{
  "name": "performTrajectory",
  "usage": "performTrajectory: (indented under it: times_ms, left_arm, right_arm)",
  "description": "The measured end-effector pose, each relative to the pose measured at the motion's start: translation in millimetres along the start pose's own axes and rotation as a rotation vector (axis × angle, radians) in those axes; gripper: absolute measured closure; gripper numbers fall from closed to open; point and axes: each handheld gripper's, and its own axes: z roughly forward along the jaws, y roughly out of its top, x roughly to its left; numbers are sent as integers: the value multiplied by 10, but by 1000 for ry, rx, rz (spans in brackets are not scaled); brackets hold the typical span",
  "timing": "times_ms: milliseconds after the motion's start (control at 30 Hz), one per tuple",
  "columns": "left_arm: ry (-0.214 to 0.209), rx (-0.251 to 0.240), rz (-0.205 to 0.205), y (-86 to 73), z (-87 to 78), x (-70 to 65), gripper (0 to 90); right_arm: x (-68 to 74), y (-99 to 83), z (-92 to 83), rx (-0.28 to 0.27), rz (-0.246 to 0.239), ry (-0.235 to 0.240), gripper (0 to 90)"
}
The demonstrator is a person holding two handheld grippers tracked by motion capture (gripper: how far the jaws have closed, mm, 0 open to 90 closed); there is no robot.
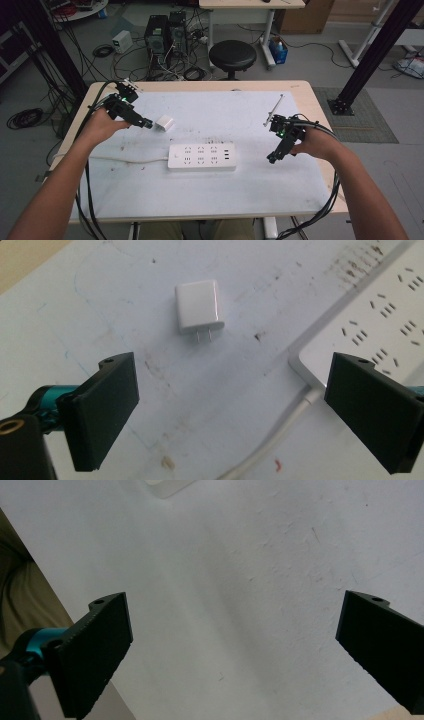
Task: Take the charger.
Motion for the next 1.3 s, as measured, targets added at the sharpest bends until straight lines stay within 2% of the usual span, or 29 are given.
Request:
performTrajectory:
  times_ms: [333, 533, 633, 667, 833, 1100, 1233, 1300]
  left_arm:
    - [12, -54, -52, 174, 347, 88, 72]
    - [14, -73, -44, 241, 563, 146, 72]
    - [11, -61, -34, 252, 671, 177, 72]
    - [9, -55, -33, 254, 706, 190, 72]
    - [5, -47, -38, 255, 816, 250, 72]
    - [6, -16, -72, 266, 1055, 302, 72]
    - [6, 8, -83, 264, 1178, 288, 72]
    - [15, 14, -102, 264, 1267, 268, 72]
  right_arm:
    - [27, 38, -10, -19, 6, 1, 9]
    - [45, 65, -15, -18, 3, -1, 9]
    - [40, 57, -17, -12, 26, 1, 9]
    - [23, 51, -15, -16, 16, -1, 9]
    - [23, 50, -11, -17, 30, -1, 9]
    - [7, 53, 4, 2, 29, 0, 9]
    - [5, 47, 4, 0, 40, 3, 9]
    - [1, 47, 8, -1, 36, 4, 9]
